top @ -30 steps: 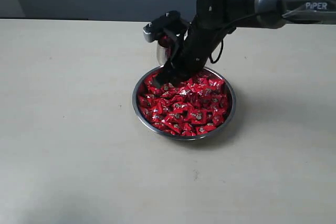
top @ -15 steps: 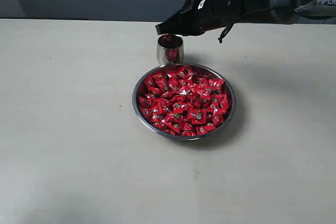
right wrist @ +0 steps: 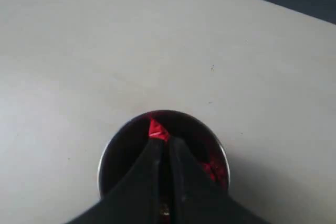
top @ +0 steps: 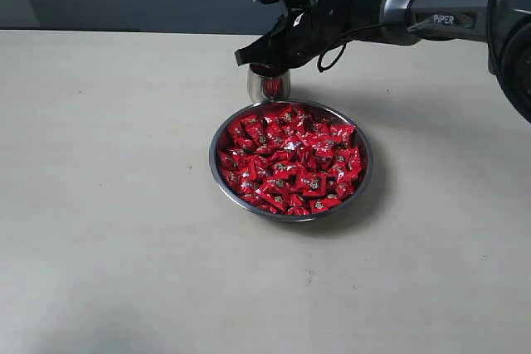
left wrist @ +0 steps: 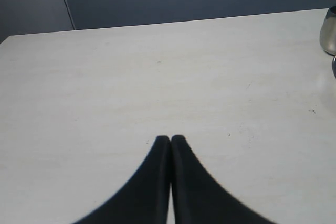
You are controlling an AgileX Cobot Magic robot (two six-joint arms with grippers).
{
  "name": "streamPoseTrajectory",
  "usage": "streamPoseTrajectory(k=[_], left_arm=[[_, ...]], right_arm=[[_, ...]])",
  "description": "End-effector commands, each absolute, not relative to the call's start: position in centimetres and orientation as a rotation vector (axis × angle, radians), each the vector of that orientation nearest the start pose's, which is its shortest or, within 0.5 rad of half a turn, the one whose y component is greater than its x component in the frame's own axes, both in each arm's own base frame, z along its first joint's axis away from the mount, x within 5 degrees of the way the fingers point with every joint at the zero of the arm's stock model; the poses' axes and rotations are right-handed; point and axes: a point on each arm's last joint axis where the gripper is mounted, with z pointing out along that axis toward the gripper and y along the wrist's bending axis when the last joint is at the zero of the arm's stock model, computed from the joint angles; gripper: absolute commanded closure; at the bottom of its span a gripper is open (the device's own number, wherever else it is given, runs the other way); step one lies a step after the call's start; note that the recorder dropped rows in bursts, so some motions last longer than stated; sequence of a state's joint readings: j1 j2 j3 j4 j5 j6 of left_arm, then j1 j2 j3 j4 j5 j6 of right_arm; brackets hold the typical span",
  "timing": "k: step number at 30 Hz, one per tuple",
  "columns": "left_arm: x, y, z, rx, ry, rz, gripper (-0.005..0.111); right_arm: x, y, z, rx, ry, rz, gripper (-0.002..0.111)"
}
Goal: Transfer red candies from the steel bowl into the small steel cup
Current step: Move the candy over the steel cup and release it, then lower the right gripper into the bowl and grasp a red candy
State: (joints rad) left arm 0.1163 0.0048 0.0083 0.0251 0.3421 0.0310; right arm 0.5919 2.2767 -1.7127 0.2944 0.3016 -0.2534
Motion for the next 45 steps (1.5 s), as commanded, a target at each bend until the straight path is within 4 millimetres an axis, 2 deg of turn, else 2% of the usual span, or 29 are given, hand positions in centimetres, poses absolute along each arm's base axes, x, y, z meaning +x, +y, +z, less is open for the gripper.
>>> streamPoseTrajectory(k=[1,6,8,12,17,20,23,30,34,39,40,42,45], left_arm=[[5.3,0.7,18.3,-0.055,1.821,0.124,0.106],[5.3,0.7,18.3,-0.055,1.821,0.124,0.106],[5.3,0.7,18.3,-0.055,1.821,0.124,0.106],[5.3,0.7,18.3,-0.055,1.821,0.124,0.106],[5.3,0.7,18.3,-0.055,1.821,0.124,0.106],[5.3,0.7,18.3,-0.055,1.821,0.124,0.106],[5.3,0.7,18.3,-0.055,1.821,0.124,0.106],[5.3,0.7,18.3,-0.055,1.821,0.124,0.106],[5.3,0.7,18.3,-0.055,1.821,0.124,0.106],[5.3,0.7,18.3,-0.055,1.821,0.124,0.106],[5.3,0.7,18.3,-0.055,1.821,0.124,0.106],[5.3,0.7,18.3,-0.055,1.821,0.124,0.106],[5.3,0.7,18.3,-0.055,1.821,0.124,0.106]], right_arm=[[42.0,29.1,15.8,-0.701,2.271,0.409,0.101],[41.8,29.0,16.9,-0.702,2.261,0.416,0.059],[41.5,28.9,18.4,-0.705,2.248,0.424,0.050],[40.8,28.4,21.3,-0.740,2.233,0.418,0.050],[39.2,27.8,22.2,-0.823,2.353,0.424,0.050],[38.0,28.0,21.4,-0.914,2.412,0.417,0.050],[35.9,28.8,19.7,-1.058,2.451,0.395,0.050],[33.4,29.9,17.4,-1.250,2.442,0.355,0.050],[33.3,30.0,16.3,-1.265,2.463,0.351,0.053],[33.6,30.1,14.3,-1.274,2.482,0.335,0.078],[33.6,30.2,14.0,-1.274,2.486,0.333,0.080],[33.7,30.2,13.3,-1.273,2.491,0.330,0.078],[33.8,30.3,12.7,-1.277,2.495,0.324,0.067]])
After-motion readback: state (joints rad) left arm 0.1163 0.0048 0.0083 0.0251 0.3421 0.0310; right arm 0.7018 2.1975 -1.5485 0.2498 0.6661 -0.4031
